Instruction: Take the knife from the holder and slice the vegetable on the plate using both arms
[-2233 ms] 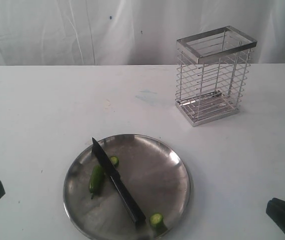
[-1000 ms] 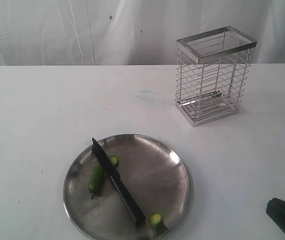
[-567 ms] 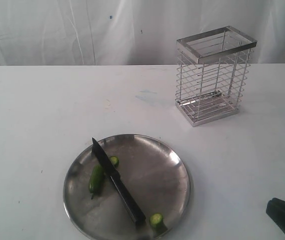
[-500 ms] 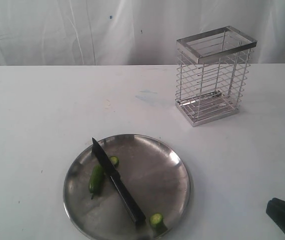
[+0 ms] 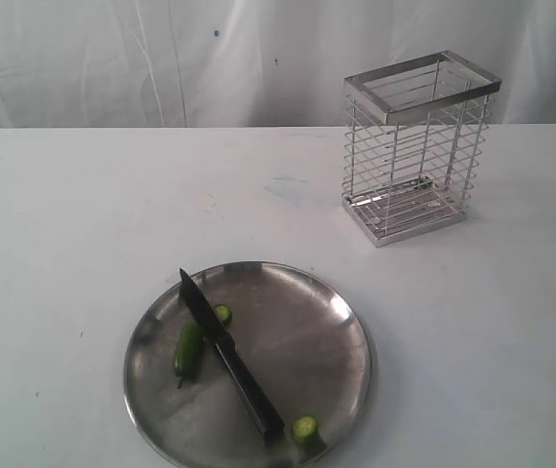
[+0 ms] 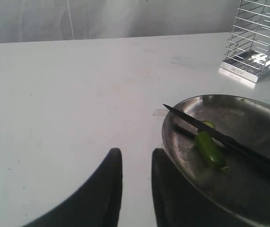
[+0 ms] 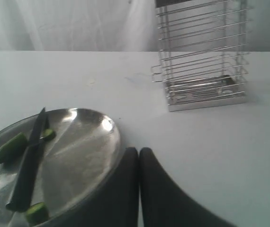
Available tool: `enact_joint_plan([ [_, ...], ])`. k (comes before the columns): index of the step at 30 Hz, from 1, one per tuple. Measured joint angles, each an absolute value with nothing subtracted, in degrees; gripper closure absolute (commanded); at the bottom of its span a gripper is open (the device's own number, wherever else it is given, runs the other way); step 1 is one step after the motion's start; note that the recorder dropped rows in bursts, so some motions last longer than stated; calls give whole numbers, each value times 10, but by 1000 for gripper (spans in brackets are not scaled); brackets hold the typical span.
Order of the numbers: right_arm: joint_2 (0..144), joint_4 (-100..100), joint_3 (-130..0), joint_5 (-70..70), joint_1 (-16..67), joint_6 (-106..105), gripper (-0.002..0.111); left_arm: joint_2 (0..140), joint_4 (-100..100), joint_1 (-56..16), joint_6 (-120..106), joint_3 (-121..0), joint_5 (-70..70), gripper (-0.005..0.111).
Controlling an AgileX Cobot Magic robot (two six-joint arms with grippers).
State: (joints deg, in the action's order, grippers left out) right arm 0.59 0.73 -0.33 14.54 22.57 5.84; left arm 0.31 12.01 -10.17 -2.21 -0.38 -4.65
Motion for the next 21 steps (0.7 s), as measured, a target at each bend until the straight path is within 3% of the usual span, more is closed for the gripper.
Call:
enact_joint_plan([
  [5, 3, 7, -3, 145, 144, 58, 108, 3, 120, -102, -22, -4, -47, 79],
  [21, 3, 7, -3, 144, 53, 58, 108, 3, 120, -102, -22, -4, -47, 79],
])
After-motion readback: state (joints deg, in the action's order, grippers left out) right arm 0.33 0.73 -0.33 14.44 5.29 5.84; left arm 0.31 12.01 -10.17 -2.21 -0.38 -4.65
